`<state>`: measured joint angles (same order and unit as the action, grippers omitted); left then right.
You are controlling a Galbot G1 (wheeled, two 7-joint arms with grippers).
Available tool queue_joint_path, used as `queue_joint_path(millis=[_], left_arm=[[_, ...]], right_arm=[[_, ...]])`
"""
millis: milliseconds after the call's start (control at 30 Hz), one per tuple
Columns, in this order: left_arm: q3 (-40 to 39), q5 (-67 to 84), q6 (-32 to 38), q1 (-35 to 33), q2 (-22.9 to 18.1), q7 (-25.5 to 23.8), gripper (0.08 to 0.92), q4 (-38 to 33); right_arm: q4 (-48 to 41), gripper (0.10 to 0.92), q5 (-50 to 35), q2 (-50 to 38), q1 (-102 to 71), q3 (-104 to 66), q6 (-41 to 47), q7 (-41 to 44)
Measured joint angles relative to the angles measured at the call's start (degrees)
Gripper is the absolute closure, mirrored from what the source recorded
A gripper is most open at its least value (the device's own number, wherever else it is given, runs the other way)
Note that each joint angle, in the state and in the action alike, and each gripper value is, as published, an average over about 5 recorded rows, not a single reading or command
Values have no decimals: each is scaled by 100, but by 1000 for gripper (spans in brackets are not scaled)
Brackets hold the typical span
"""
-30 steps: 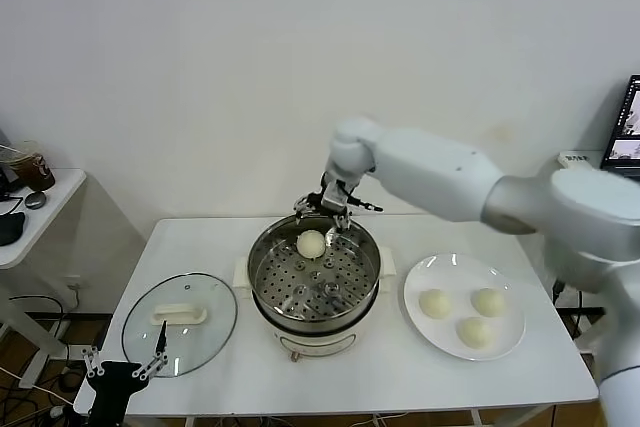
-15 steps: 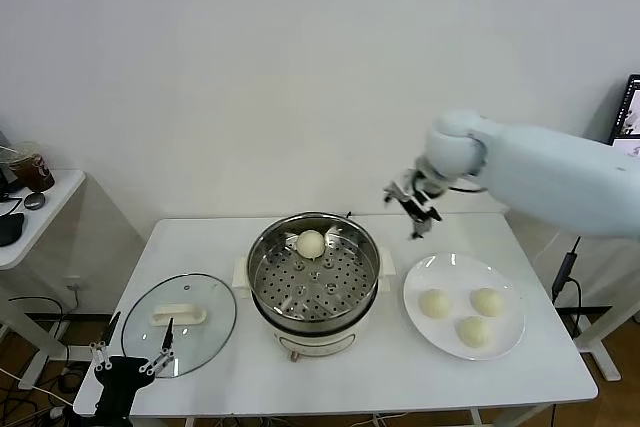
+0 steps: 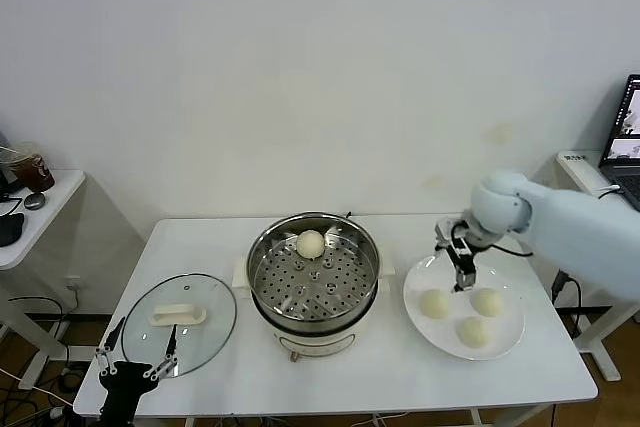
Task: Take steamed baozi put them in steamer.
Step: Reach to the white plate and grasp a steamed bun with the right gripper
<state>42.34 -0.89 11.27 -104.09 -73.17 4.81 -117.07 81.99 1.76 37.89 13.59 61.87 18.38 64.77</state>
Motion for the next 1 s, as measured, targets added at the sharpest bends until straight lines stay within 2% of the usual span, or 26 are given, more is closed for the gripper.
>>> queue_joint_path(millis=[800, 900, 1000], left_arm=[[141, -47, 17, -76, -32, 26, 177, -35], [153, -47, 20, -76, -33, 31, 177, -29], [155, -47, 22, -77, -33, 32, 177, -26]], right_arm=[[-1151, 203, 687, 721, -1419, -1130, -234, -203], [-1210, 217, 715, 773, -1471, -1177, -232, -197], [-1257, 266, 738, 814, -1503, -1220, -224, -195]])
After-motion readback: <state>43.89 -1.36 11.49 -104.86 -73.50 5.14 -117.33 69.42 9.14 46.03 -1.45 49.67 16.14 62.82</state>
